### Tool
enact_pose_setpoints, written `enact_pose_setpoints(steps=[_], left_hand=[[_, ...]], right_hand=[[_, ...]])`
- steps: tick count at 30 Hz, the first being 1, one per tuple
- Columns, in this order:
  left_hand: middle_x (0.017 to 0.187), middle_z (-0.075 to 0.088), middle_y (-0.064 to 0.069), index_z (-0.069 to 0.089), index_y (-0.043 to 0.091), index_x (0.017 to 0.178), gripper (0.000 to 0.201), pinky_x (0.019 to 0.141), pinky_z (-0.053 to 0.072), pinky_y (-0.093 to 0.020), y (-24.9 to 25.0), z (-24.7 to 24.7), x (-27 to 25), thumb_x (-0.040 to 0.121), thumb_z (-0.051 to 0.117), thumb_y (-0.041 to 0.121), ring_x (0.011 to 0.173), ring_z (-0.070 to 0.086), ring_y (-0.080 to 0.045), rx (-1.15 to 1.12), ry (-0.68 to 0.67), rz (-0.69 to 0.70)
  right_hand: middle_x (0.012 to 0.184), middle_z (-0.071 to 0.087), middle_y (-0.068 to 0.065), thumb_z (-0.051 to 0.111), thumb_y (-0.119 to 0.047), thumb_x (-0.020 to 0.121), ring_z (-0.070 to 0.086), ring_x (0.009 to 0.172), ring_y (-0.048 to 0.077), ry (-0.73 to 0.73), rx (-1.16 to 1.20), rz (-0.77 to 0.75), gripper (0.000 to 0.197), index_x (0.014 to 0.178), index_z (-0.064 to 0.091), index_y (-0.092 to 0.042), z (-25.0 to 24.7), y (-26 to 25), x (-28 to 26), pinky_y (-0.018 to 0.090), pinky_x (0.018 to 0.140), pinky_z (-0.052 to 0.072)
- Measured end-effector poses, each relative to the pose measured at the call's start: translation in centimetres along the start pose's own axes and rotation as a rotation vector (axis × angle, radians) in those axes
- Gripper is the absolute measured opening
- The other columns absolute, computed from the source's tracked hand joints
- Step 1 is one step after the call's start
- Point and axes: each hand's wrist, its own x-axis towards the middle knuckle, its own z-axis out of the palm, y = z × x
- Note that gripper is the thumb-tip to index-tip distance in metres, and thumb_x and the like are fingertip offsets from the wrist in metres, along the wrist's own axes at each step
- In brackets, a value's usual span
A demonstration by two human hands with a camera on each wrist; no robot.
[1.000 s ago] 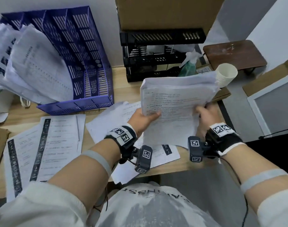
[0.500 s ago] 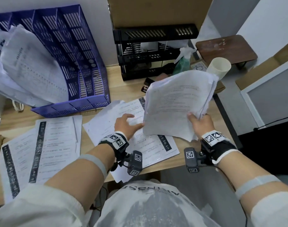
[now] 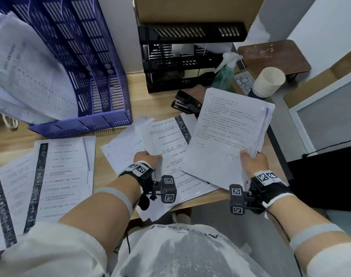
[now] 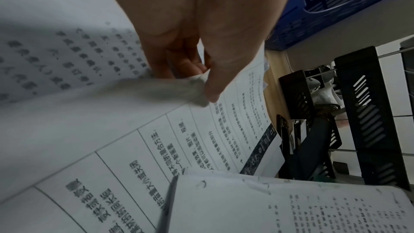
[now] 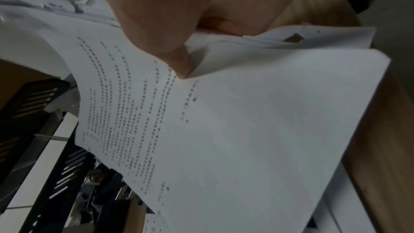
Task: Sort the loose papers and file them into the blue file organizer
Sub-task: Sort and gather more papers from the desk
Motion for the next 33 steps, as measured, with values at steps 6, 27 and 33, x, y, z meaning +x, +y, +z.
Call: enact_pose_setpoints(steps=[6, 27, 33], left_hand=[[0.114, 0.068, -0.009, 0.064, 0.011, 0.121, 0.032, 0.093, 0.054, -0.047, -0.6, -1.8, -1.5, 0.088, 0.060, 0.012, 0.105, 0.064, -0.033, -0.029, -0.002, 0.170], [0.150, 0.028, -0.027, 0.029, -0.001, 0.143, 0.066, 0.112, 0.027, -0.051, -13.6, -23.9, -2.3, 0.086, 0.060, 0.011, 0.136, 0.034, -0.042, -0.068, 0.858, -0.299], [0.104, 0.070, -0.012, 0.066, 0.008, 0.102, 0.018, 0.080, 0.053, -0.032, -9.6, -15.7, -1.0, 0.086, 0.058, 0.005, 0.086, 0.067, -0.028, -0.155, 0.306, 0.139]], right_hand=[[0.109, 0.066, 0.001, 0.061, -0.030, 0.084, 0.063, 0.101, 0.028, -0.023, 0.047, 0.047, 0.036, 0.117, 0.063, -0.014, 0.9, -0.6, -0.4, 0.037, 0.097, 0.048], [0.122, 0.064, 0.020, 0.056, -0.018, 0.091, 0.061, 0.109, 0.036, -0.123, -0.179, -0.010, 0.036, 0.123, 0.059, -0.001, 10.0, -0.2, -5.5, 0.033, 0.094, 0.044], [0.112, 0.065, 0.016, 0.055, -0.018, 0.091, 0.058, 0.091, 0.028, -0.177, -0.296, -0.059, 0.027, 0.114, 0.062, -0.005, 7.4, 0.1, -5.0, 0.030, 0.085, 0.044]])
